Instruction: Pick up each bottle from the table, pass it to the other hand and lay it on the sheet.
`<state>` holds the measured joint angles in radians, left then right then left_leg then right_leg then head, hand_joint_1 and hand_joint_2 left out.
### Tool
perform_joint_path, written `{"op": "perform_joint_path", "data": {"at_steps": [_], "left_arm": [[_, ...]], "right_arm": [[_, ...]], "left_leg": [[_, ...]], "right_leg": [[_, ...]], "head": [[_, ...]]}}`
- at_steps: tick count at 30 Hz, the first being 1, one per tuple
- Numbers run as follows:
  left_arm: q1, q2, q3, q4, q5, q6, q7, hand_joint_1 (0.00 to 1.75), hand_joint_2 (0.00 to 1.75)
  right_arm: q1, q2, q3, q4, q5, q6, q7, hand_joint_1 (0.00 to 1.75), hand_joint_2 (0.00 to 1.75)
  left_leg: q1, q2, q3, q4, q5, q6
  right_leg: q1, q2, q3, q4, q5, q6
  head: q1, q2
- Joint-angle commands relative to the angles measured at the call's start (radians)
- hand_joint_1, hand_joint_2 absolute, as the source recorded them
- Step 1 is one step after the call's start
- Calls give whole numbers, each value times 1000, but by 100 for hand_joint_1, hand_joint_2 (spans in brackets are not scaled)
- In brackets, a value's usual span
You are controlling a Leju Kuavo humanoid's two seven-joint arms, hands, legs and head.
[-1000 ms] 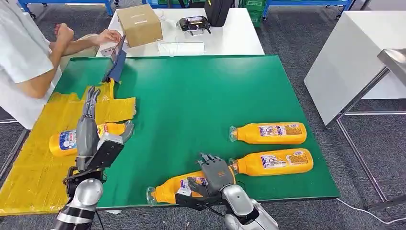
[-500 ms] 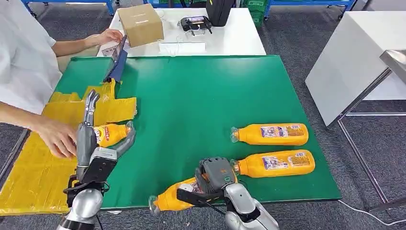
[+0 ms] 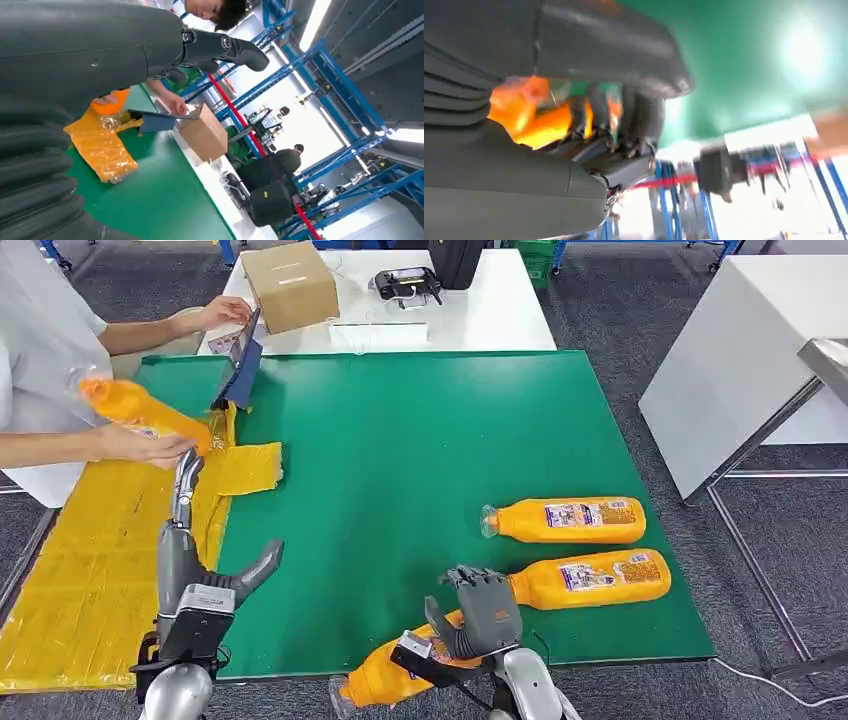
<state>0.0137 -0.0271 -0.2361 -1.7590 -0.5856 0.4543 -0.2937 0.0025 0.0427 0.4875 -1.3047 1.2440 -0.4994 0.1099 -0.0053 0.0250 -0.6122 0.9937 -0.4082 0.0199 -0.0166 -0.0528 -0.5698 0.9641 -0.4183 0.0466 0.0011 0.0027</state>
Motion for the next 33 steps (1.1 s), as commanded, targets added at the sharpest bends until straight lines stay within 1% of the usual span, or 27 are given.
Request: {"op": "perform_joint_path", "data": {"at_steps": [1, 4, 6, 7, 8, 9, 10, 11, 12, 13, 14, 17, 18, 19, 20, 21, 22, 23, 25, 27, 28, 30, 31, 33], "left_arm": [[-4, -12, -7, 10, 6, -4, 1, 0, 175], [-5, -12, -7, 10, 6, -5, 0, 0, 175], [-5, -12, -7, 10, 6, -5, 0, 0, 175], [-4, -13, -6, 10, 7, -4, -1, 0, 175], [-3, -14, -5, 13, 8, 2, -5, 0, 175], [-4, -14, -7, 18, 12, 5, -11, 0, 175], [-9, -10, -10, 26, 20, 5, -19, 0, 175], [-15, -10, -11, 37, 26, 8, -25, 0, 175], [-18, -11, -10, 44, 27, 13, -26, 0, 175], [-20, -13, -8, 49, 27, 17, -26, 0, 175], [-17, -13, -6, 49, 29, 22, -28, 0, 175], [-6, -15, -1, 46, 29, 31, -29, 0, 175], [-1, -14, 1, 45, 30, 33, -31, 0, 175], [2, -14, 5, 43, 34, 32, -34, 0, 175], [4, -17, 13, 40, 39, 26, -38, 0, 175], [3, -18, 19, 40, 42, 18, -41, 0, 175], [-3, -18, 22, 44, 46, 9, -45, 0, 175], [-9, -19, 26, 50, 49, 4, -48, 0, 175], [-13, -20, 28, 53, 50, 3, -48, 0, 175], [-25, -26, 31, 68, 54, -4, -56, 0, 175], [-32, -28, 31, 77, 56, -7, -58, 0, 175], [-59, -31, 27, 104, 65, -14, -66, 0, 175], [-69, -33, 24, 115, 68, -15, -67, 0, 175], [-80, -32, 20, 130, 74, -13, -71, 0, 175]], "right_arm": [[18, 6, -35, -54, 0, -8, -6, 30, 175], [19, 5, -37, -51, 1, -8, -7, 30, 175], [19, 5, -37, -51, 1, -8, -7, 30, 175], [19, 6, -37, -53, 3, -22, -18, 0, 175], [30, 9, -35, -85, -26, -105, -87, 0, 175], [39, 5, -24, -122, -41, -133, -129, 0, 175], [49, -2, -7, -163, -99, -145, -183, 0, 175], [58, -8, 2, -204, -84, -177, -216, 0, 175], [62, -9, 7, -222, -62, -192, -226, 0, 175], [64, -9, 10, -235, -44, -196, -225, 0, 175], [63, -6, 12, -242, -23, -197, -217, 0, 175], [59, -5, 16, -247, -8, -199, -217, 0, 175], [53, -12, 29, -238, -5, -193, -220, 0, 175], [44, -33, 59, -237, -29, -131, -225, 0, 175], [31, -70, 102, -243, -98, -13, -242, 0, 0], [21, -97, 131, -248, -166, 60, -279, 0, 0], [8, -129, 160, -245, -225, 157, -308, 0, 0], [4, -146, 167, -244, -241, 181, -322, 0, 0], [5, -149, 166, -241, -245, 181, -326, 0, 0], [-20, -202, 216, -223, -261, 274, -362, 0, 0], [-36, -231, 247, -210, -251, 300, -377, 0, 175], [-67, -275, 300, -183, -296, 341, -421, 0, 175], [-79, -296, 323, -179, -326, 356, -446, 0, 175], [-101, -335, 356, -178, -343, 376, -456, 0, 175]], "left_leg": [[1, -3, 1, 0, -1, -1], [2, -2, 1, 0, -2, -2], [1, -2, 1, 0, -2, -1], [2, -3, 2, 0, -3, -2], [1, -2, 0, 0, -1, -1], [2, -2, 0, 1, -2, -2], [1, -2, -2, 0, -1, -1], [1, -2, -1, 1, -2, -1], [2, -3, 0, 2, -3, -2], [1, -2, -3, 0, -1, -1], [1, -3, -1, 1, -2, -2], [1, -1, -3, 0, -1, -1], [1, -1, -2, 0, -1, -1], [2, -2, 0, 0, -2, -2], [1, -1, -2, 0, -1, -1], [1, -1, 0, 0, -2, -1], [2, -1, 0, 0, -3, -2], [1, 0, -2, 0, -1, -1], [1, -2, -1, 0, -1, -1], [1, -3, -1, 0, -2, -1], [1, -1, -2, -1, -1, -1], [1, -2, -1, -1, -1, -1], [0, -2, -2, -1, 0, -1], [1, -3, -2, -1, 0, -1]], "right_leg": [[1, 1, 2, 0, -1, -1], [1, 4, 2, 0, -2, -2], [1, 4, 1, 0, -2, -2], [1, 4, 3, -1, -3, -2], [1, 3, 1, -1, -2, -2], [1, 4, 1, 0, -2, -2], [0, 2, -1, 0, -1, -1], [0, 3, 0, 0, -2, -2], [1, 4, 1, 1, -3, -3], [0, 2, -2, 1, -2, -2], [1, 3, 0, 1, -3, -2], [0, 2, -2, 0, -1, -1], [0, 3, -1, 0, -1, -2], [1, 4, 1, 0, -2, -2], [1, 3, -2, -1, -1, -1], [1, 4, 0, -1, -2, -2], [1, 5, 1, -1, -2, -2], [0, 3, -2, -1, -1, -1], [1, 3, 0, -1, -1, -1], [0, 3, 0, -1, -2, -2], [0, 3, -1, -1, -1, -1], [0, 4, 1, -2, -1, -1], [0, 2, -1, -2, 0, -1], [0, 1, 0, -2, -1, -1]], "head": [[0, 0], [0, 0], [0, 0], [0, 0], [0, 0], [0, 0], [0, 0], [0, 0], [0, 0], [0, 0], [0, 0], [0, 0], [0, 0], [0, 0], [0, 0], [0, 0], [0, 0], [0, 0], [0, 0], [0, 0], [0, 0], [0, 0], [0, 0], [0, 0]]}}
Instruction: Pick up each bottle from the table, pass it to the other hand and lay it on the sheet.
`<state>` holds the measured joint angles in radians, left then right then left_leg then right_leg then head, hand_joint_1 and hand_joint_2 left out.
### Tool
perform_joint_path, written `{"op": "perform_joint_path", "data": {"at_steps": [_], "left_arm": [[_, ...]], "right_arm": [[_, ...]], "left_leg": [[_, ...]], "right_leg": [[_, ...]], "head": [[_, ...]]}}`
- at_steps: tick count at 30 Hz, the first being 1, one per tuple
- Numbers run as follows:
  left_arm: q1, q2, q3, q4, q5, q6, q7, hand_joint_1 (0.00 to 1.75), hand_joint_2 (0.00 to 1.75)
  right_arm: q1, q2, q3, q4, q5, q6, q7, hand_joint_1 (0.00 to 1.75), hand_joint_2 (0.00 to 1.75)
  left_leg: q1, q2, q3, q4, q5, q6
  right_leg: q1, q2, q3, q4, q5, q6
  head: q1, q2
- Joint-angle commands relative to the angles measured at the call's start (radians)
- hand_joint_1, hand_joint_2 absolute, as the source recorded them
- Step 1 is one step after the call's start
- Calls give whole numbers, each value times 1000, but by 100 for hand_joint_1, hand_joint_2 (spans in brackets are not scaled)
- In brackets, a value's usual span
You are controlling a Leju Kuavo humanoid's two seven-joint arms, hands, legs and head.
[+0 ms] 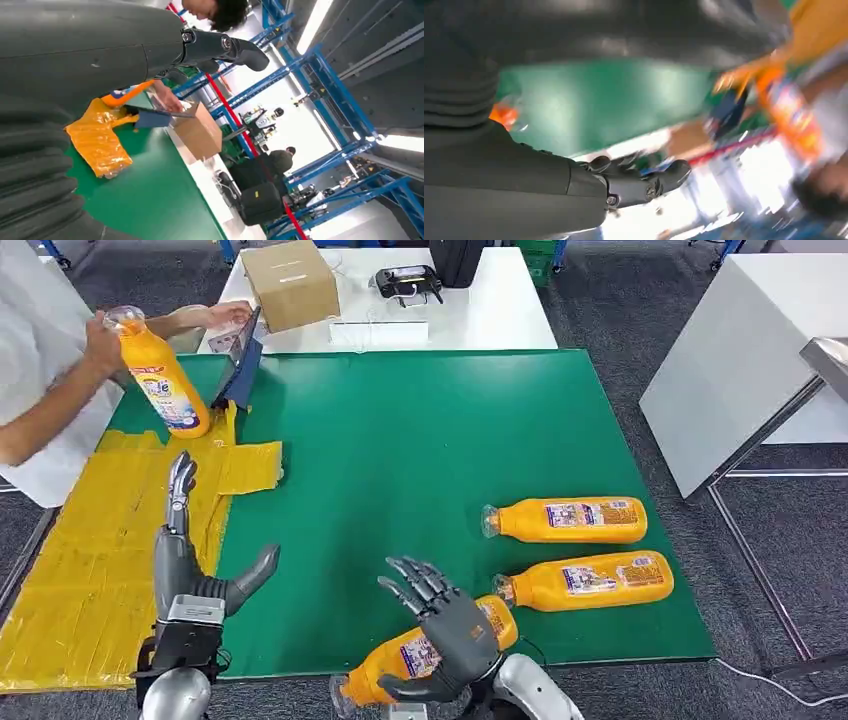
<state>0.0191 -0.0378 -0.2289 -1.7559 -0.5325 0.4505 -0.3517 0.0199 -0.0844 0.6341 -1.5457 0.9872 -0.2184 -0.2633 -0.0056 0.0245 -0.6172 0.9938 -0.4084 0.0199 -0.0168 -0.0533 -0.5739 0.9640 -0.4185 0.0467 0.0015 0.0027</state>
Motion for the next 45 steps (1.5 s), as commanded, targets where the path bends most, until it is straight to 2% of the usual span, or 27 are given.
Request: {"op": "perform_joint_path", "data": {"at_steps": [1, 5, 13, 15, 16, 21, 25, 26, 27, 29, 31, 35, 45], "left_arm": [[-88, -21, 12, 130, 27, -10, -15, 0, 175], [-101, -16, 4, 149, 47, -11, -26, 0, 175], [-103, -17, 3, 152, 48, -11, -26, 0, 175], [-111, -14, -5, 162, 57, -18, -31, 0, 175], [-118, -14, -9, 176, 58, -15, -31, 0, 175], [-109, -12, -9, 176, 68, -1, -26, 0, 175], [-85, -14, 3, 154, 69, 1, -17, 0, 175], [-66, -16, 12, 140, 62, 2, -12, 0, 175], [-58, -16, 15, 132, 59, 3, -11, 0, 175], [-23, -21, 31, 94, 40, 2, 8, 0, 175], [-3, -27, 43, 66, 26, -5, 22, 0, 175], [15, -37, 57, 48, 7, -12, 34, 0, 175], [15, -40, 60, 52, 5, -10, 36, 0, 175]], "right_arm": [[-128, -226, 220, 63, -111, 112, -88, 0, 175], [-179, -318, 286, 90, -138, 173, -116, 0, 175], [-179, -324, 284, 94, -145, 170, -125, 0, 175], [-198, -344, 307, 96, -200, 226, -134, 0, 175], [-208, -354, 319, 116, -193, 222, -123, 0, 175], [-248, -368, 352, 173, -110, 174, -24, 0, 175], [-244, -352, 346, 215, -3, 124, 87, 0, 175], [-225, -339, 328, 233, 81, 86, 171, 0, 175], [-216, -328, 319, 243, 113, 73, 201, 0, 175], [-177, -256, 263, 274, 247, 15, 319, 0, 175], [-146, -192, 213, 284, 338, -9, 379, 0, 175], [-108, -117, 122, 272, 406, -13, 399, 0, 175], [-105, -112, 101, 278, 419, -15, 402, 0, 175]], "left_leg": [[1, -3, 5, -1, -1, -1], [1, -3, 5, 0, -1, -1], [1, -1, 2, 0, -1, -1], [2, -3, 6, 0, -2, -2], [0, -2, 2, 0, 0, -1], [1, -1, 3, 0, -1, -1], [1, -1, 3, -1, -1, -1], [1, -2, 5, -1, -2, -2], [1, -2, 4, -1, -1, -1], [1, -1, 4, -1, -1, -1], [2, 0, 7, -2, -3, -2], [3, 0, 5, 0, -3, -3], [3, 2, 4, 0, -2, -4]], "right_leg": [[1, 3, 6, -2, -1, -2], [1, 4, 6, -2, -1, -2], [0, 3, 3, -1, 0, -1], [1, 5, 7, -1, -2, -2], [0, 2, 3, -1, 0, -1], [1, 4, 4, -1, 0, -1], [0, 3, 4, -2, 0, -1], [1, 4, 6, -2, -1, -2], [1, 3, 5, -2, 0, -1], [1, 4, 6, -2, 0, -1], [2, 7, 8, -3, -1, -3], [2, 6, 5, -1, -1, -3], [3, 7, 2, -1, 2, -5]], "head": [[0, 0], [-1, 0], [0, 0], [0, 0], [0, 0], [-1, 0], [0, 0], [0, 0], [0, 0], [0, 0], [0, 0], [0, 0], [0, 0]]}}
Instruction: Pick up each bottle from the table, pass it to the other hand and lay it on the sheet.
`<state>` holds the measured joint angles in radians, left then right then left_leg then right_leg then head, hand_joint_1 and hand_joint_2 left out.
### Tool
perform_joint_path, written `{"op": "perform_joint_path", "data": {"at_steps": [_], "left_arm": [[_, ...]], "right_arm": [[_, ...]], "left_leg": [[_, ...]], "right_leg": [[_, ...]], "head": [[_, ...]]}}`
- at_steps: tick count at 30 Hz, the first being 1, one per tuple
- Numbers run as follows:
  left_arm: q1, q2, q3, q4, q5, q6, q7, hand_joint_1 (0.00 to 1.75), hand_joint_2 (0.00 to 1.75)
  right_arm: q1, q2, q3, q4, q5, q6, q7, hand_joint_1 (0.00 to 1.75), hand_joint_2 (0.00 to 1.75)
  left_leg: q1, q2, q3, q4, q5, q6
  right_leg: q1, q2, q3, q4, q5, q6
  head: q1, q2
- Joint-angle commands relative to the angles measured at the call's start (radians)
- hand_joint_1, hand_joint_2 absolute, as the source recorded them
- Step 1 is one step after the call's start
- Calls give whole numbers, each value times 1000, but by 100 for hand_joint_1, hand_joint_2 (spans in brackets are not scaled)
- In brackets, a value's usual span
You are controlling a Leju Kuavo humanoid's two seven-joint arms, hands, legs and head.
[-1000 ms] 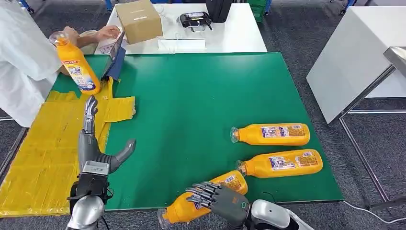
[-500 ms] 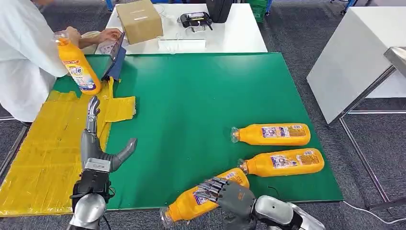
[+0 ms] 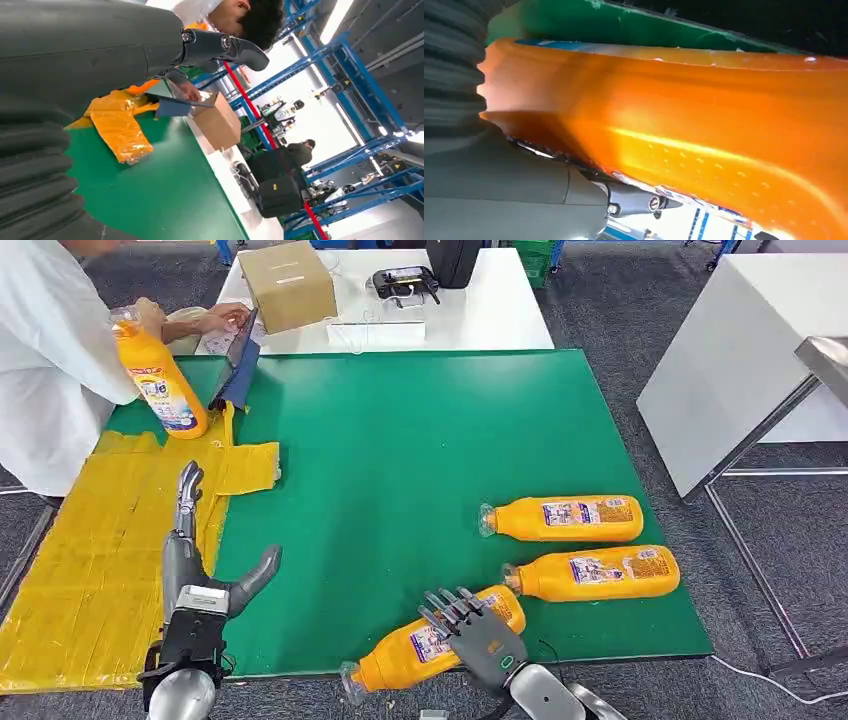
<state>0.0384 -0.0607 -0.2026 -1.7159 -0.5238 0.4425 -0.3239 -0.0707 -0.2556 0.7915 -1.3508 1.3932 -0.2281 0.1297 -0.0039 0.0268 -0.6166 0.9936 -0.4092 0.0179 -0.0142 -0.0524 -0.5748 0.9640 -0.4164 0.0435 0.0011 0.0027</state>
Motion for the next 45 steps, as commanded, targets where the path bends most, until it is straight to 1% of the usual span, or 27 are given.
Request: {"op": "perform_joint_path", "data": {"at_steps": [1, 3, 4, 5, 6, 11, 12, 13, 14, 17, 18, 20, 21, 22, 23, 26, 29, 31, 32, 33, 34, 38, 40, 41, 42, 45], "left_arm": [[1, -18, 36, 10, -6, -2, 10, 0, 175], [8, -20, 42, 7, -9, 1, 10, 0, 175], [13, -21, 44, 4, -11, 3, 11, 0, 175], [15, -21, 45, 4, -12, 5, 12, 0, 175], [18, -21, 46, 3, -13, 6, 12, 0, 175], [24, -23, 49, 8, -14, 5, 13, 0, 175], [23, -22, 48, 12, -12, 4, 12, 0, 175], [23, -22, 48, 14, -12, 5, 12, 0, 175], [18, -21, 47, 23, -8, 4, 9, 0, 175], [12, -20, 45, 31, -3, 6, 4, 0, 175], [7, -19, 42, 37, 0, 6, 2, 0, 175], [2, -18, 41, 43, 4, 6, -1, 0, 175], [-2, -17, 40, 48, 7, 6, -3, 0, 175], [-6, -17, 38, 53, 11, 5, -7, 0, 175], [-8, -17, 37, 56, 13, 5, -8, 0, 175], [-8, -17, 37, 56, 13, 5, -8, 0, 175], [-8, -17, 37, 56, 13, 5, -8, 0, 175], [-8, -17, 37, 56, 13, 5, -8, 0, 175], [-8, -17, 37, 56, 13, 5, -8, 0, 175], [-8, -17, 37, 56, 13, 5, -8, 0, 175], [-8, -17, 37, 56, 13, 5, -8, 0, 175], [-8, -17, 37, 56, 13, 5, -8, 0, 175], [-8, -17, 37, 56, 13, 5, -8, 0, 175], [-8, -17, 37, 56, 13, 5, -8, 0, 175], [-8, -17, 37, 56, 13, 5, -8, 0, 175], [-8, -17, 37, 56, 13, 5, -8, 0, 175]], "right_arm": [[-10, 77, -77, 90, 22, -7, 12, 0, 175], [-10, 97, -97, 101, 59, -23, 34, 0, 175], [-7, 115, -119, 105, 63, -27, 34, 0, 175], [-5, 122, -128, 105, 65, -30, 32, 0, 175], [-4, 131, -138, 104, 65, -30, 33, 0, 175], [-10, 154, -171, 134, 55, -5, 44, 0, 175], [-8, 155, -176, 136, 9, 15, 15, 112, 175], [-7, 153, -176, 137, -5, 21, 6, 175, 175], [-7, 143, -172, 139, -40, 38, -16, 175, 175], [-15, 130, -156, 150, -84, 57, -37, 175, 175], [-18, 122, -147, 150, -120, 67, -61, 175, 175], [-18, 115, -139, 142, -170, 76, -91, 175, 175], [-17, 109, -131, 133, -205, 85, -111, 175, 175], [-17, 103, -124, 124, -234, 94, -127, 175, 175], [-17, 99, -121, 120, -248, 99, -134, 175, 175], [-17, 99, -121, 120, -248, 99, -134, 175, 175], [-17, 99, -121, 120, -248, 99, -134, 175, 175], [-17, 99, -121, 120, -248, 99, -134, 175, 175], [-17, 99, -121, 120, -248, 99, -134, 175, 175], [-17, 99, -121, 120, -248, 99, -134, 175, 175], [-17, 99, -121, 120, -248, 99, -134, 175, 175], [-17, 99, -121, 120, -248, 99, -134, 175, 175], [-17, 99, -121, 120, -248, 99, -134, 175, 175], [-17, 99, -121, 120, -248, 99, -134, 175, 175], [-17, 99, -121, 120, -248, 99, -134, 175, 175], [-17, 99, -121, 120, -248, 99, -134, 175, 175]], "left_leg": [[1, 0, 3, 0, 0, -1], [1, 0, 2, 0, 0, -1], [2, 1, 4, 0, -1, -2], [1, 2, 2, 0, 0, -2], [1, 2, 4, 0, 0, -2], [3, 4, 3, 0, 0, -3], [3, 4, 4, 1, 0, -4], [4, 4, 4, 0, 0, -4], [4, 4, 3, 0, 1, -4], [5, 6, 2, -1, 3, -4], [5, 5, 2, 0, 3, -6], [6, 5, 1, -1, 3, -5], [6, 4, 1, 0, 3, -5], [6, 4, 0, -1, 4, -5], [6, 3, 0, -1, 4, -5], [6, 4, 2, -2, 5, -3], [6, 2, 3, -2, 8, -7], [6, 3, 3, -2, 9, -5], [6, 5, 2, -2, 9, -5], [6, 3, 3, -2, 8, -6], [6, 3, 3, -1, 9, -6], [6, 3, 2, -1, 9, -6], [6, 2, 2, -1, 8, -7], [6, 3, 1, -1, 7, -7], [6, 4, 1, -1, 5, -4], [6, 4, 2, -2, 7, -6]], "right_leg": [[0, 5, 2, -1, 0, -2], [0, 4, 2, -1, 0, -2], [1, 7, 3, -1, 0, -2], [1, 5, 2, -1, 1, -2], [1, 7, 3, 0, 0, -2], [2, 10, 2, 0, 2, -5], [2, 11, 2, 1, 2, -6], [2, 11, 2, 0, 2, -6], [3, 10, 1, 0, 3, -6], [4, 10, -1, 0, 5, -7], [3, 12, -1, 0, 4, -7], [4, 11, -1, -1, 4, -7], [4, 9, -8, 0, -1, -6], [4, 10, -12, -1, 0, -7], [4, 9, -11, -1, 0, -7], [4, 8, -10, -1, 0, -6], [5, 9, -9, -2, 0, -7], [5, 9, -8, -2, 1, -8], [5, 9, 0, -2, 2, -8], [5, 10, 1, -2, 1, -8], [5, 9, 1, -1, 2, -6], [5, 8, 0, -1, 1, -8], [5, 9, -6, -1, 1, -7], [5, 8, -10, -1, -1, -5], [4, 8, -10, -1, -1, -5], [5, 9, -9, -2, -1, -5]], "head": [[0, 0], [0, 0], [0, 0], [0, 0], [0, 0], [0, 0], [0, 0], [0, 0], [0, 0], [0, 0], [0, 0], [0, 0], [0, 0], [0, 0], [0, 0], [0, 0], [0, 0], [0, 0], [0, 0], [0, 0], [0, 0], [0, 0], [0, 0], [0, 0], [0, 0], [0, 0]]}}
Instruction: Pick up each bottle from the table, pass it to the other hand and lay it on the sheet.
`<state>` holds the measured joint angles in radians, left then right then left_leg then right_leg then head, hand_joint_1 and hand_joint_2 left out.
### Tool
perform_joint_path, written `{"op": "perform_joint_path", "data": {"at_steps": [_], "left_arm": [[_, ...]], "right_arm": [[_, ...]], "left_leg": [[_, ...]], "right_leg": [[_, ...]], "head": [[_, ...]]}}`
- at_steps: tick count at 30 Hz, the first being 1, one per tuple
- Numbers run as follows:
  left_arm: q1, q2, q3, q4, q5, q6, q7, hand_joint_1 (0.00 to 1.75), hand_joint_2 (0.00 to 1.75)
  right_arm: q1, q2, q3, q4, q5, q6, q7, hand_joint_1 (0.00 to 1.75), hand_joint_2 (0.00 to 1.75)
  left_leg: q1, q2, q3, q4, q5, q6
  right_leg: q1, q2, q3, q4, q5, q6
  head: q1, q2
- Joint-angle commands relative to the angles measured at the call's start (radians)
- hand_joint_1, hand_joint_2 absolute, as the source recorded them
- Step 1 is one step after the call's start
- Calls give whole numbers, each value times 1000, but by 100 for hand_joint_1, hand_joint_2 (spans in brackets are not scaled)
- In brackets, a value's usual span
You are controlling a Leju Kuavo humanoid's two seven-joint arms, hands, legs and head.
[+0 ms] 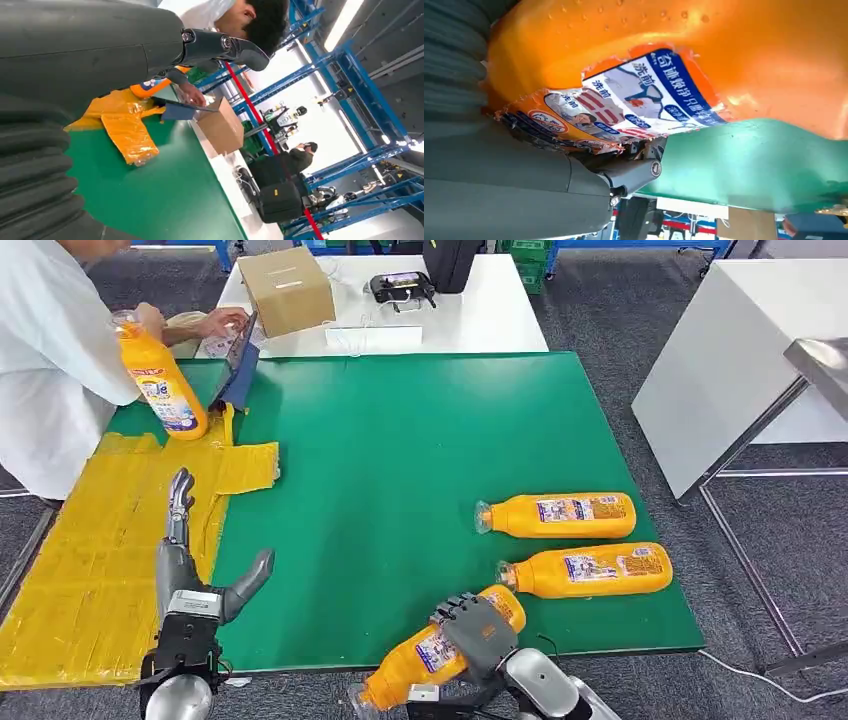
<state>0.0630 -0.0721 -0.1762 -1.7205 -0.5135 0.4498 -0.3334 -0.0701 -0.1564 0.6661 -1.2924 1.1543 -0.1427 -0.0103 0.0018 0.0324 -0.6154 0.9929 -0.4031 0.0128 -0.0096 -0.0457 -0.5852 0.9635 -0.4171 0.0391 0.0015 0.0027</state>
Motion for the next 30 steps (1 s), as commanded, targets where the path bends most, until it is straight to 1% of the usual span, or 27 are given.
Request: {"op": "perform_joint_path", "data": {"at_steps": [1, 5, 8, 9, 11, 13, 16, 17, 18, 19, 20, 21, 22, 23, 25, 27, 28, 29, 30], "left_arm": [[-34, -5, 10, 61, 6, -2, -2, 0, 175], [-41, -6, 7, 69, 12, 1, -7, 0, 175], [-47, -8, 4, 75, 20, 3, -11, 0, 175], [-49, -9, 4, 78, 21, 3, -12, 0, 175], [-49, -11, 6, 76, 25, 3, -13, 0, 175], [-46, -14, 8, 70, 24, 1, -13, 0, 175], [-44, -15, 9, 66, 23, 1, -12, 0, 175], [-30, -23, 20, 48, 21, 11, -12, 0, 175], [-24, -22, 20, 38, 19, 12, -14, 0, 175], [-19, -21, 22, 33, 18, 14, -13, 0, 175], [-18, -20, 22, 34, 18, 14, -14, 0, 175], [-15, -19, 22, 38, 18, 19, -15, 0, 175], [-15, -19, 22, 39, 18, 19, -15, 0, 175], [-12, -18, 23, 41, 19, 23, -17, 0, 175], [-8, -16, 24, 42, 22, 29, -21, 0, 175], [-2, -14, 26, 41, 27, 34, -27, 0, 175], [3, -11, 27, 41, 32, 39, -33, 0, 175], [3, -11, 27, 41, 32, 39, -33, 0, 175], [9, -9, 29, 42, 37, 46, -37, 0, 175]], "right_arm": [[-19, -4, 10, 57, -35, 23, -7, 175, 175], [-23, -21, 34, 41, -69, 33, -19, 175, 175], [-32, -39, 75, 25, -111, 44, -38, 175, 175], [-34, -41, 83, 22, -114, 46, -41, 175, 175], [-41, -44, 103, 15, -110, 42, -37, 175, 175], [-43, -40, 117, 2, -86, 13, -26, 175, 175], [-40, -35, 119, -7, -83, 7, -25, 175, 175], [38, 60, 2, -134, -160, -347, -189, 175, 175], [63, 80, -17, -251, -120, -278, -148, 175, 175], [78, 92, -23, -350, -111, -249, -108, 175, 175], [79, 92, -26, -373, -111, -249, -104, 175, 175], [87, 99, -48, -400, -120, -269, -99, 175, 175], [87, 97, -52, -401, -123, -271, -100, 175, 175], [93, 101, -68, -405, -151, -294, -117, 175, 175], [101, 104, -86, -411, -202, -321, -153, 175, 175], [114, 108, -104, -428, -255, -341, -184, 175, 175], [127, 113, -122, -451, -345, -338, -217, 175, 175], [127, 113, -122, -451, -345, -338, -217, 175, 175], [141, 126, -154, -468, -392, -351, -237, 175, 175]], "left_leg": [[0, -3, 1, -1, 1, -1], [0, -4, 1, -1, 1, 0], [0, -2, 2, 0, 2, 1], [0, -4, 2, -1, 2, 0], [1, -4, 2, 0, 1, -1], [1, -4, 1, 0, 1, -1], [0, -2, 2, -1, 1, -1], [0, -2, 2, -1, 2, 1], [1, -3, 2, -1, 2, 0], [1, -1, 0, 0, 2, 0], [1, -2, -1, 2, 1, -1], [0, -1, -2, 2, 2, 0], [0, -2, -3, 2, 1, -1], [0, -3, -6, 1, 2, -1], [1, -5, -3, 1, 0, -1], [2, -6, -4, 1, 2, 0], [1, -6, -6, 1, 3, 1], [1, -6, -5, 1, 1, 0], [1, -6, -4, 1, 0, 0]], "right_leg": [[0, 2, 1, -1, 0, -1], [0, 2, 9, -1, 1, -3], [0, 1, 7, 0, 2, -3], [0, 2, 7, 0, 1, -3], [0, 2, 4, 0, 0, -3], [0, 2, 1, 0, 0, -2], [0, 3, 4, -1, 0, -2], [0, 2, 11, -1, 2, -2], [0, 3, 12, -1, 3, 0], [0, 2, 10, 0, 4, -1], [0, 3, 8, 3, 4, -3], [-1, 3, 6, 3, 10, -1], [0, 4, 6, 4, 8, -2], [0, 2, 5, 2, 10, -1], [1, 4, 7, 2, 7, -2], [2, 0, 6, 1, 6, -2], [1, -2, 5, 1, 6, 0], [1, 0, 7, 1, 5, 0], [1, 1, 8, 2, 4, -1]], "head": [[0, 0], [0, 0], [0, 0], [0, 0], [0, 0], [0, 0], [0, 0], [0, 0], [0, 0], [0, 0], [0, 0], [0, 0], [0, 0], [0, 0], [-1, 0], [0, 0], [0, 0], [0, 0], [0, 0]]}}
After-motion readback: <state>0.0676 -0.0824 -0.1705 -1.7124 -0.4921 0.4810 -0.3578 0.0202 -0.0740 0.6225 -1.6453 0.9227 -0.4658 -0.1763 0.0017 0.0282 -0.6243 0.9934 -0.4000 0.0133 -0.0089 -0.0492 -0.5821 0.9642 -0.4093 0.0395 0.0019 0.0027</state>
